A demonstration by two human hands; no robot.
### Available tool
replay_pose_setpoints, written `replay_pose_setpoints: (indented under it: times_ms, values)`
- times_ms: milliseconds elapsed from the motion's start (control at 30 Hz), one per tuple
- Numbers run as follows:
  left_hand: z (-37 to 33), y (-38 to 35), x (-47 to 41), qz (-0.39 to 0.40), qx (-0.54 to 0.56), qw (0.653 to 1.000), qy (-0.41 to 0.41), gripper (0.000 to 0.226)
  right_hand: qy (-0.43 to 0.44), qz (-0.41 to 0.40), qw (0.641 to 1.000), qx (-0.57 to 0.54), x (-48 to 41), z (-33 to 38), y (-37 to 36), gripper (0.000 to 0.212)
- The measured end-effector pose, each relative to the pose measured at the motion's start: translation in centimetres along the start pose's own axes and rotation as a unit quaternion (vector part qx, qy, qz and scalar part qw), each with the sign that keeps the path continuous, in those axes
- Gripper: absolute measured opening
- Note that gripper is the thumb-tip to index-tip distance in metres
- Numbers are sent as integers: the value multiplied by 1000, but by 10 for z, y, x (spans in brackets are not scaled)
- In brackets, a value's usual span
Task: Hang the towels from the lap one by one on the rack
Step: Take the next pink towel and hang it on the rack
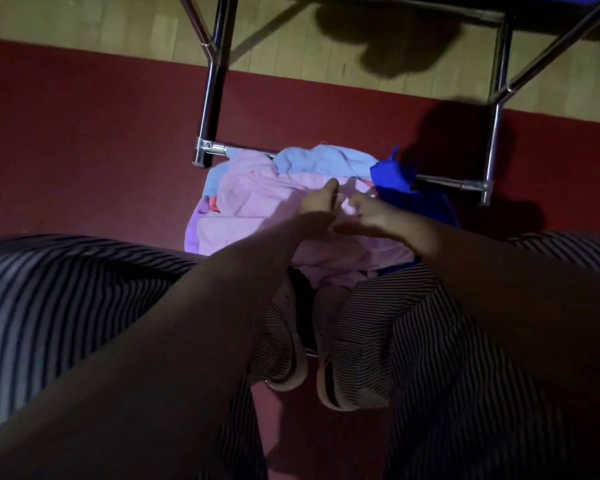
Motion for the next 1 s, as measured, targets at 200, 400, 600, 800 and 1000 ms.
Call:
replay_pose_setpoints:
  times_ms: [200, 400, 600, 800, 1000]
  values:
    - [-45, 71, 31, 43, 121, 990, -55, 8, 69, -179, 978, -78, 31, 31, 35, 95]
    - [-83, 154, 99, 80, 116, 983, -115, 5, 180, -252, 943, -120, 82, 86, 88, 22]
    - [-82, 188, 149, 52, -26, 991, -122, 52, 264, -295, 876, -274, 146, 137, 117, 23]
    - [-56, 205, 178, -48, -95, 993, -57, 22, 284, -365, 822, -331, 193, 154, 126, 28]
    - [-15, 213, 192, -99, -165, 980, 45, 28, 266, -450, 733, -435, 230, 138, 132, 26]
Point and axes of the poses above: each hand's wrist, its own x-axis away from the middle knuckle, its own y-axis out of the back of the hand, z = x × y, the point moved 6 cm from there along -x, towards the middle knuckle, and after that the axes turned 11 degrees about y, right-handed, at the moved point
